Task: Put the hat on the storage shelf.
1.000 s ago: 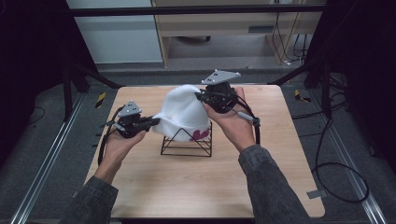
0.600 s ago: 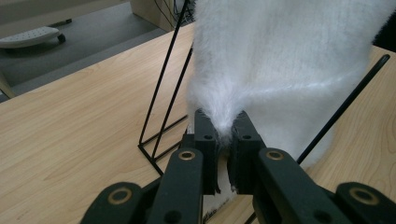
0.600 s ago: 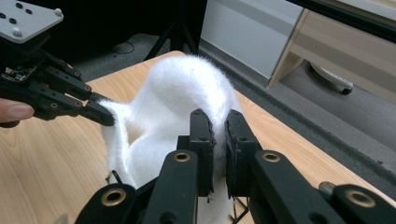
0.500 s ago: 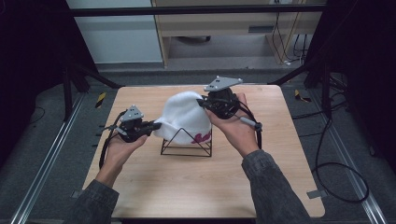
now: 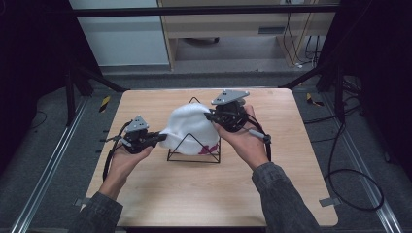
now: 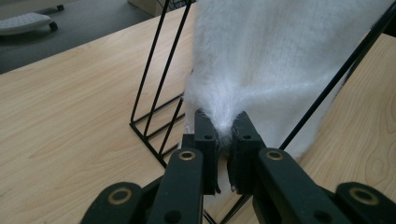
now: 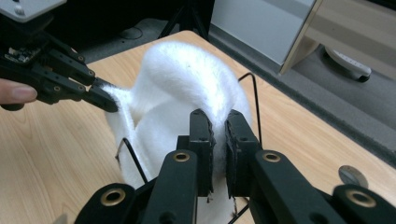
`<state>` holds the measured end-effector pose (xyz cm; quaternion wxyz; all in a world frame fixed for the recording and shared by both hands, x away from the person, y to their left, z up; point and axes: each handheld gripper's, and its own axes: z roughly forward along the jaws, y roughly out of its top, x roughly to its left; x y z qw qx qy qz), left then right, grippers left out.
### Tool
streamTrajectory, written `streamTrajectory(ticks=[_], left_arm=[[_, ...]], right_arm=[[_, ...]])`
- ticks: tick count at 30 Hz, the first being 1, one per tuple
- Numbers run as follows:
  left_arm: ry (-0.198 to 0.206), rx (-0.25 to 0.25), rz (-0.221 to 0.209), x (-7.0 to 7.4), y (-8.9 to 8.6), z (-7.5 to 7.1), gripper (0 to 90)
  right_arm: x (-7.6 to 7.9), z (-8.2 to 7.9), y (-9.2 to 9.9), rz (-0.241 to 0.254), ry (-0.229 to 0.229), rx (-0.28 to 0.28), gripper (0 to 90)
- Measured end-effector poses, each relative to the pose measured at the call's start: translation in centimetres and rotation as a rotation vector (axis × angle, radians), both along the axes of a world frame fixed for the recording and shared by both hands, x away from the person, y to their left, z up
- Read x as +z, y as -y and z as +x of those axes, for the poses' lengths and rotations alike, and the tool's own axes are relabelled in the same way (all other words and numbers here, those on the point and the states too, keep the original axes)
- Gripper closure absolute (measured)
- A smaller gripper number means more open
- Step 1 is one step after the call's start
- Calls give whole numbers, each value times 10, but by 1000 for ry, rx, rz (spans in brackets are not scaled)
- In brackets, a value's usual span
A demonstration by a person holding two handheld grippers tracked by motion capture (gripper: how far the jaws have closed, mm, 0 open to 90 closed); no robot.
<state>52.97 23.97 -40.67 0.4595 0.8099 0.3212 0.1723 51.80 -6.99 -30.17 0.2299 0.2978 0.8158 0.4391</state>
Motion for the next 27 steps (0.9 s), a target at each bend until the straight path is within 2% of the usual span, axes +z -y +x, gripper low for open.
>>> streamTrajectory(ticks=[4, 27], left_arm=[[-10, -1, -2, -6, -2, -2, 835], [-54, 1, 15, -30, -4, -4, 836]], right_arm=[[-6, 0, 1, 9, -9, -1, 833], [-25, 1, -6, -10, -60, 17, 822]])
